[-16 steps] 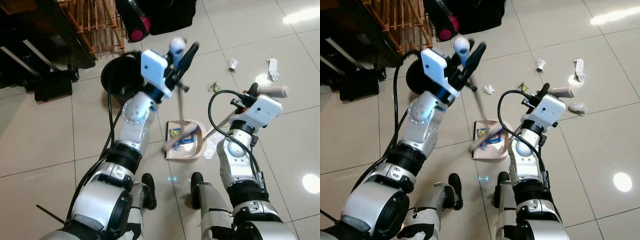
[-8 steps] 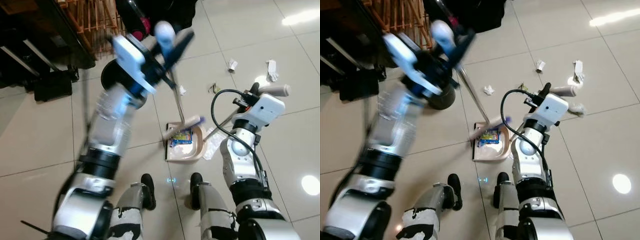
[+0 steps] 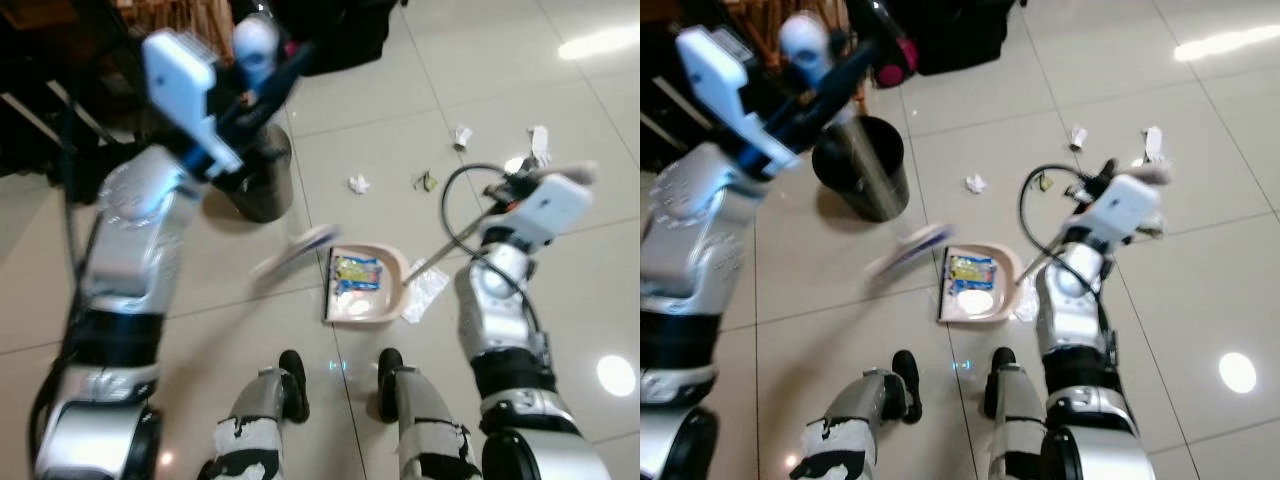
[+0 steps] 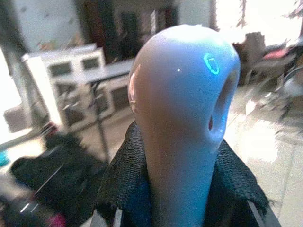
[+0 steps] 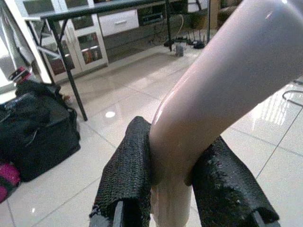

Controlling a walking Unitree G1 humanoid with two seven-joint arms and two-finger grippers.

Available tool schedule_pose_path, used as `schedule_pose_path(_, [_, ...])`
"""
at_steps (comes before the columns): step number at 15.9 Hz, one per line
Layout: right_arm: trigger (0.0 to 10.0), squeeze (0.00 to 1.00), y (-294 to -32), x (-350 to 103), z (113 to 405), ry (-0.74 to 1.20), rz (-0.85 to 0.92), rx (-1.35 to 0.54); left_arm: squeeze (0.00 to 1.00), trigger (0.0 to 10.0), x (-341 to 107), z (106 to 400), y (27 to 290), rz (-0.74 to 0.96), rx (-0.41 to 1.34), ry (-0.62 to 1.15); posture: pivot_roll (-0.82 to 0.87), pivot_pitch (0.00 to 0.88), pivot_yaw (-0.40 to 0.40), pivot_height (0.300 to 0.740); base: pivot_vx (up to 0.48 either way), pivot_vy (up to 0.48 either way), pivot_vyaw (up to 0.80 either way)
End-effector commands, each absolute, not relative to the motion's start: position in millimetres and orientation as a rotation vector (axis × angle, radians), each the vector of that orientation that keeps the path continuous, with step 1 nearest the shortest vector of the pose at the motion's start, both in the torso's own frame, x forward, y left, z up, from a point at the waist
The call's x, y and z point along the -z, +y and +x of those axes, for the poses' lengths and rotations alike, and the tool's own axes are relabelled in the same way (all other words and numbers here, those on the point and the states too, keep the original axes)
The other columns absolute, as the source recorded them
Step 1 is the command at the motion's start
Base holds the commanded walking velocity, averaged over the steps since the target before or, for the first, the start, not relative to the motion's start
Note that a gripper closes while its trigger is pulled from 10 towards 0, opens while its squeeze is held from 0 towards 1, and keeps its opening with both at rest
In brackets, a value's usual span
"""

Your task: Sweep floor

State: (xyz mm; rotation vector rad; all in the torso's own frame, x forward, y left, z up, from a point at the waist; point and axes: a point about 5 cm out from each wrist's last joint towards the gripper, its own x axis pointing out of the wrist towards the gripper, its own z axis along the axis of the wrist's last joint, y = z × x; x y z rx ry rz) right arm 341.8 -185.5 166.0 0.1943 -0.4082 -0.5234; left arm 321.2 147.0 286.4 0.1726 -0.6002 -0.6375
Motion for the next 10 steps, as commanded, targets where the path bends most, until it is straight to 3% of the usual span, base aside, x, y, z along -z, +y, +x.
schedule_pose_path(1, [10.0, 0.00, -198, -180, 333, -0.457, 0.217, 0.560, 0.00, 10.0, -281, 311, 160, 0.194, 0.577, -0.568, 0.05, 0.247, 0.051, 0.740, 0.000, 0.000, 0.00])
schedule_pose_path(4, [10.0, 0.00, -209, -196, 325, -0.475, 0.221, 0.547, 0.00, 10.0, -269, 298, 172, 0.217, 0.517, -0.489, 0.04, 0.226, 0.051, 0.740, 0.000, 0.000, 0.00])
schedule_pose_path(10, [10.0, 0.00, -218, -237, 304, -0.398, 0.277, 0.482, 0.00, 10.0, -194, 271, 198, 0.302, 0.310, -0.108, 0.01, 0.199, 0.040, 0.740, 0.000, 0.000, 0.00])
